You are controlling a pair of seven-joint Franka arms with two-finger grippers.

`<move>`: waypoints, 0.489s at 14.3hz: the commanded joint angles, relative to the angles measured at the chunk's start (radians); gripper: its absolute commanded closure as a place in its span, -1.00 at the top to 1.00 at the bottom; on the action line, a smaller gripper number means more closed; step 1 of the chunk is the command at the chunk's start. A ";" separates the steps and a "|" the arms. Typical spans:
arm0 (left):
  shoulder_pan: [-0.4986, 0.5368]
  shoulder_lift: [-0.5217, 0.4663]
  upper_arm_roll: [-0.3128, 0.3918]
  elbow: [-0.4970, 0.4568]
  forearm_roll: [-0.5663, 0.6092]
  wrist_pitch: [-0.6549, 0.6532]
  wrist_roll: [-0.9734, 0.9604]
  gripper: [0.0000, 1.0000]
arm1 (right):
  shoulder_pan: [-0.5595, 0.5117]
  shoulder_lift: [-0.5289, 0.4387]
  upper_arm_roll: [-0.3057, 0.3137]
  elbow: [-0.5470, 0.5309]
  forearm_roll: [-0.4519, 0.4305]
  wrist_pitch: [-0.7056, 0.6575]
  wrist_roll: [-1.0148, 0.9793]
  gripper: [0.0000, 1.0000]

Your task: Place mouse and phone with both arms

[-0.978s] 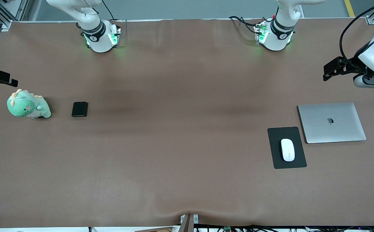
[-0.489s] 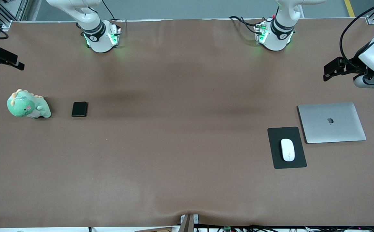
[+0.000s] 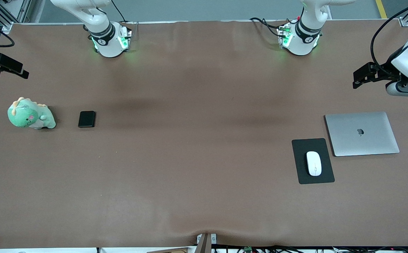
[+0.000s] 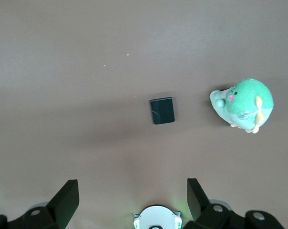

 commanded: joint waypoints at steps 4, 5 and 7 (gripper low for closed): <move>0.003 0.002 0.000 0.011 0.008 0.004 0.023 1.00 | -0.014 -0.012 0.038 -0.007 -0.043 0.004 0.016 1.00; 0.003 0.002 0.000 0.011 0.008 0.004 0.023 1.00 | -0.012 -0.012 0.039 -0.005 -0.046 0.007 0.015 1.00; 0.002 0.002 -0.002 0.013 0.010 0.004 0.023 1.00 | -0.012 -0.012 0.057 -0.007 -0.084 0.021 0.015 1.00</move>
